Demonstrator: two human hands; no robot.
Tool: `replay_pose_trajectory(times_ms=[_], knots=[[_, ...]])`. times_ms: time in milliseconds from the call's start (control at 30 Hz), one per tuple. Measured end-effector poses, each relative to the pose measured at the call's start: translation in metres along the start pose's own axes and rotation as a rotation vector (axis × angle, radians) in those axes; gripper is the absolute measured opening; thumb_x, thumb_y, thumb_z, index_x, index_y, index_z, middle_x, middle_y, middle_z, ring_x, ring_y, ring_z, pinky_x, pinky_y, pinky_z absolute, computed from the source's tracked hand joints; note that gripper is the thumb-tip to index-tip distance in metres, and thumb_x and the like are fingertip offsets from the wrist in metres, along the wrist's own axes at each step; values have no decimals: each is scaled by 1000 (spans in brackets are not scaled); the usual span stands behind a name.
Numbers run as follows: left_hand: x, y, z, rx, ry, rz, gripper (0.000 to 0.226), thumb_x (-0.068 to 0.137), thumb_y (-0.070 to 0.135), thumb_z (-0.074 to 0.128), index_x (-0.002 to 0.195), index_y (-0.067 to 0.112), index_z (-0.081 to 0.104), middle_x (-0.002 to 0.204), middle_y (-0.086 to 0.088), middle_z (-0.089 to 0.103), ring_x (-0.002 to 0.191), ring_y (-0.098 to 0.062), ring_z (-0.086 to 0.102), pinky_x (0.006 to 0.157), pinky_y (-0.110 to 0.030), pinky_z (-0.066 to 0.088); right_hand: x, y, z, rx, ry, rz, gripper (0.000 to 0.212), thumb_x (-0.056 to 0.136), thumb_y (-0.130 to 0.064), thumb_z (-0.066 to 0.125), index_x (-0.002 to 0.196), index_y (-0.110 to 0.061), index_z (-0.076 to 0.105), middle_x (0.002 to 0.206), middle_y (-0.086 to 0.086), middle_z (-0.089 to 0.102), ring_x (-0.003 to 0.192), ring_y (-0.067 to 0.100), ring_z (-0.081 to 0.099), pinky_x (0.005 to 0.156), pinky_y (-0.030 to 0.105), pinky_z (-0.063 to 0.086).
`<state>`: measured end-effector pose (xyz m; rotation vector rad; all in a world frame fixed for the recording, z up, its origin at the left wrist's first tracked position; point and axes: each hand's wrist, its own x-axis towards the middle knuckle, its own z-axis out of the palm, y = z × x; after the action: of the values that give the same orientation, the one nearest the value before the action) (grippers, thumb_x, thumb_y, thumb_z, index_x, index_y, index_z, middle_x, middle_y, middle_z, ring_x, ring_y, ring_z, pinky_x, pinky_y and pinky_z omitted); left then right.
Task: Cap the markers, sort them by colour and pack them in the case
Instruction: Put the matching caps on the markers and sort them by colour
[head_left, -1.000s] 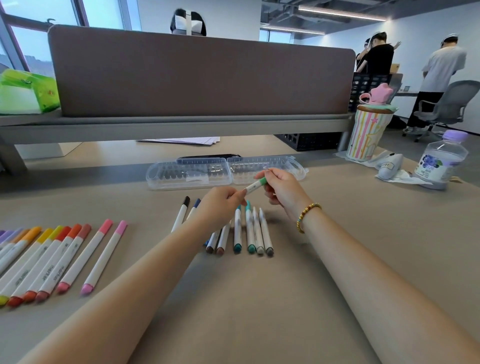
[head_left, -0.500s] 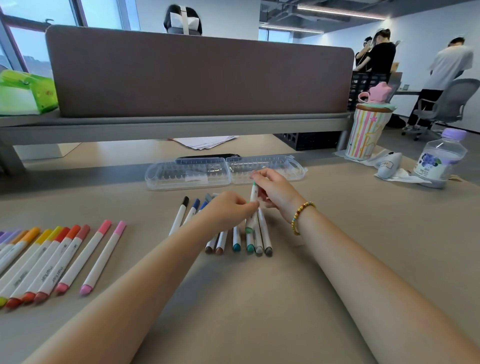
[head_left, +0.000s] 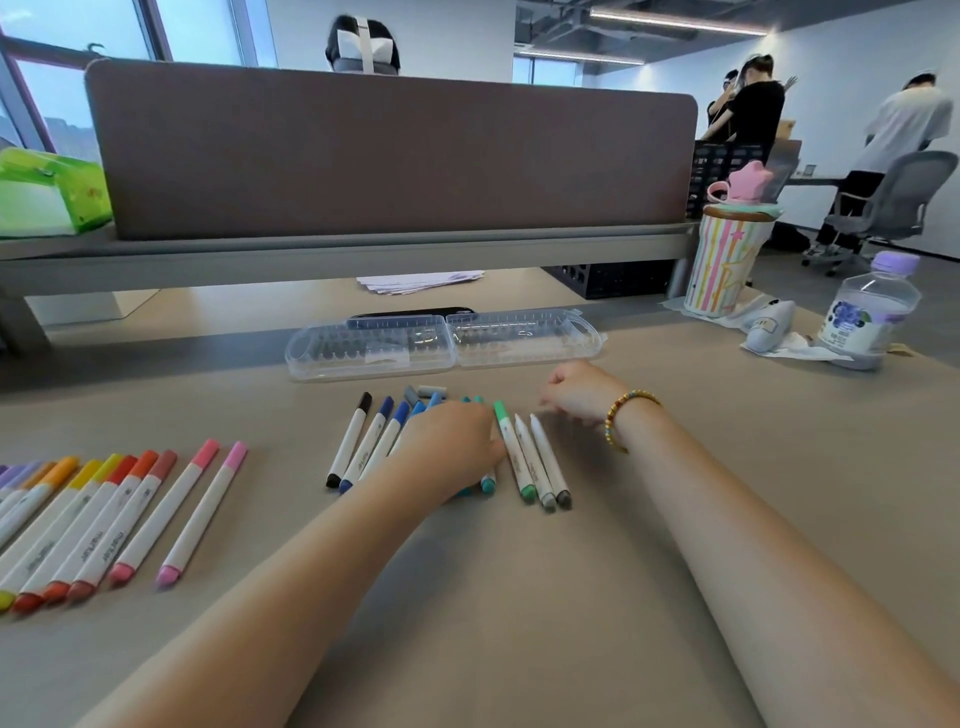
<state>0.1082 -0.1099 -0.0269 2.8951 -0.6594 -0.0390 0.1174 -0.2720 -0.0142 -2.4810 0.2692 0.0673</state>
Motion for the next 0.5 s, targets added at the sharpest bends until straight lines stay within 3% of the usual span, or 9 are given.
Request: replay_pose_trajectory(times_ms=[133, 233, 267, 333, 400, 500], knots=[[6, -8, 0, -93, 25, -15, 35, 97, 29, 38, 64, 16, 43, 60, 0, 43, 53, -12, 40, 57, -26, 40, -16, -2, -18, -154, -276, 155, 34, 95, -38, 48, 76, -12, 58, 65, -1, 51, 50, 11, 41, 39, 17, 34], [9, -16, 2, -141, 86, -33, 33, 96, 30, 38, 66, 18, 44, 63, 0, 46, 54, -13, 42, 52, -24, 36, -24, -11, -18, -237, -340, 145, 38, 93, -45, 50, 78, -11, 56, 66, 0, 50, 51, 11, 43, 36, 14, 36], [8, -18, 3, -145, 109, -44, 34, 96, 31, 38, 65, 19, 42, 64, -1, 47, 55, -13, 42, 54, -25, 38, -24, -14, -16, -282, -338, 126, 38, 93, -44, 50, 75, -11, 54, 66, 1, 50, 51, 12, 44, 37, 14, 36], [6, -23, 4, -164, 142, -65, 35, 96, 33, 38, 63, 21, 39, 63, 0, 46, 57, -16, 42, 74, -33, 45, -23, -17, -10, -323, -309, 96, 35, 95, -37, 48, 71, -11, 49, 68, 2, 49, 52, 13, 45, 40, 18, 36], [5, -26, 5, -183, 155, -79, 35, 96, 33, 36, 63, 21, 38, 64, -1, 47, 59, -17, 43, 89, -42, 42, -22, -18, -3, -305, -261, 82, 30, 96, -29, 46, 71, -12, 46, 70, 2, 48, 54, 13, 45, 42, 19, 36], [5, -27, 7, -195, 177, -76, 34, 96, 32, 35, 64, 21, 39, 64, 1, 47, 57, -15, 43, 92, -45, 41, -21, -21, 3, -316, -193, 63, 30, 95, -27, 44, 69, -11, 47, 68, 3, 49, 55, 15, 45, 47, 22, 38]])
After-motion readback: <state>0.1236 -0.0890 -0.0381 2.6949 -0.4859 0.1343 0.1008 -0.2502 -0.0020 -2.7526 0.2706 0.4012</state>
